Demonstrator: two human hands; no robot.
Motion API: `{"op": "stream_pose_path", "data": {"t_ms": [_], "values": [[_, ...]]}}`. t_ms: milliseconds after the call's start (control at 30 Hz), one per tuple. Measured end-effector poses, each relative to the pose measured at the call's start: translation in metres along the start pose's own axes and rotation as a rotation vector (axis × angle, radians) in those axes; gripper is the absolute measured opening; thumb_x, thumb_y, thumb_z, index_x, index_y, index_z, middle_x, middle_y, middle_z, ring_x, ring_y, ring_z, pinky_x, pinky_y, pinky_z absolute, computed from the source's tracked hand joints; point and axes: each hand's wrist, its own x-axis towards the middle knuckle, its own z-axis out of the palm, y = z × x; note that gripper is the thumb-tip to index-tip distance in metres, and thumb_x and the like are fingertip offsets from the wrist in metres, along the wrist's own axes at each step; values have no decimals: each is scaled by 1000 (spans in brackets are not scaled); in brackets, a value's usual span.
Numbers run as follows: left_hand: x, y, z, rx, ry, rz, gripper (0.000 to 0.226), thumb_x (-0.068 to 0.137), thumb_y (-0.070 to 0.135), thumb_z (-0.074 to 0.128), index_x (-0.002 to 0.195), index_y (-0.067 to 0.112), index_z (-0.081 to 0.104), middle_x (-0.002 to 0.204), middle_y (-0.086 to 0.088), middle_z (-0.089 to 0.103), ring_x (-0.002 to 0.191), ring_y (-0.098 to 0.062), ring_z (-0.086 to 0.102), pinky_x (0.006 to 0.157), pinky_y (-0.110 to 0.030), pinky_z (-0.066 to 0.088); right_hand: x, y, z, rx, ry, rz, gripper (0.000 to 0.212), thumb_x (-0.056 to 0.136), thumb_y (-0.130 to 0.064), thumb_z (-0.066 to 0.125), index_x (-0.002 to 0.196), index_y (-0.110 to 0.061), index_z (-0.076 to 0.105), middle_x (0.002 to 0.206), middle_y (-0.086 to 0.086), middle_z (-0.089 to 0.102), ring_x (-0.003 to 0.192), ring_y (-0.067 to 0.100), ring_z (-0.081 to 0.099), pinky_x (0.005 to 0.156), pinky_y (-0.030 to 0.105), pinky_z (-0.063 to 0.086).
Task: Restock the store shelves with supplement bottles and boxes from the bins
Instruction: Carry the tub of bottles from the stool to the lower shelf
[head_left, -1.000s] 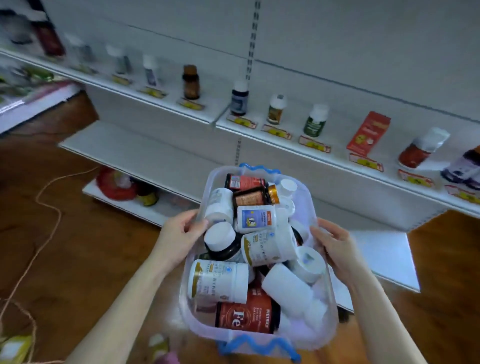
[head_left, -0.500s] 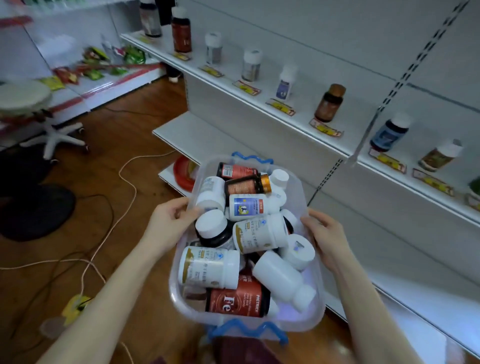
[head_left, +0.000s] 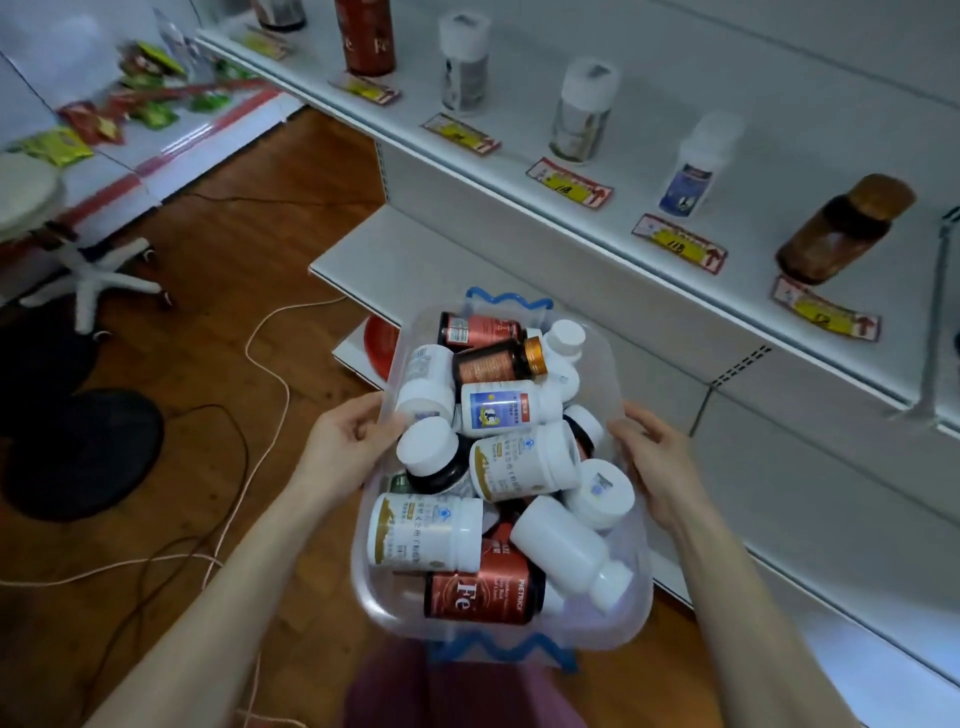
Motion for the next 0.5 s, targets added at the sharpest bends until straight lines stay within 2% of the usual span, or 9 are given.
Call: {"op": "stream_pose_path", "data": {"t_ms": [100, 167, 233, 300, 367, 400, 433, 500], "values": [[38, -3, -8, 9, -67, -4, 17, 85, 25, 63, 95, 38, 63, 97, -30, 64, 76, -24, 52, 70, -50, 49, 15, -6, 18, -7, 55, -2, 34, 88, -8, 57, 123, -7, 56, 74, 2, 59, 48, 4, 54, 42, 11, 43], [62, -8, -13, 12, -112, -8, 19, 85, 27, 63, 102, 35, 64, 95, -32, 63, 75, -25, 54, 71, -56, 49, 24, -10, 30, 16, 103, 2, 34, 88, -7, 57, 122, -9, 56, 78, -1, 60, 61, 9, 55, 47, 10, 47], [88, -15, -18, 49, -153, -30, 24, 85, 27, 62, 110, 26, 63, 89, -24, 67, 73, -22, 56, 66, -45, 52, 31, -11, 43, 7, 156, 3, 35, 88, -9, 58, 124, -12, 55, 79, -3, 58, 64, 8, 53, 51, 10, 47], [115, -21, -19, 75, -208, -47, 27, 87, 26, 61, 114, 22, 61, 82, -7, 66, 68, -11, 58, 62, -29, 50, 40, -8, 54, -12, 220, 0, 38, 88, -11, 58, 126, -11, 54, 86, 1, 58, 64, 6, 50, 52, 8, 45], [140, -29, -19, 87, -276, -59, 25, 87, 24, 60, 112, 22, 61, 75, 5, 64, 67, -8, 58, 61, -24, 49, 47, -2, 65, -6, 296, -4, 38, 88, -11, 58, 126, -10, 54, 97, 7, 57, 65, 5, 49, 53, 8, 43], [152, -34, -19, 80, -297, -53, 23, 87, 22, 61, 110, 20, 62, 67, 9, 62, 61, -3, 56, 57, -20, 48, 52, 2, 71, 7, 325, -3, 38, 87, -11, 58, 125, -9, 55, 98, 8, 56, 64, 6, 49, 51, 7, 43], [166, -40, -18, 68, -317, -46, 20, 87, 20, 61, 107, 19, 64, 60, 11, 58, 54, 1, 51, 52, -15, 43, 57, 6, 77, 26, 351, 1, 38, 87, -11, 59, 125, -9, 55, 98, 9, 56, 63, 6, 49, 49, 6, 43], [190, -52, -14, 74, -370, -49, 17, 87, 21, 62, 103, 22, 65, 60, 6, 53, 52, 2, 46, 50, -14, 39, 70, 16, 85, 57, 395, 11, 39, 87, -12, 59, 126, -9, 54, 95, 9, 57, 61, 7, 49, 46, 5, 42]]}}
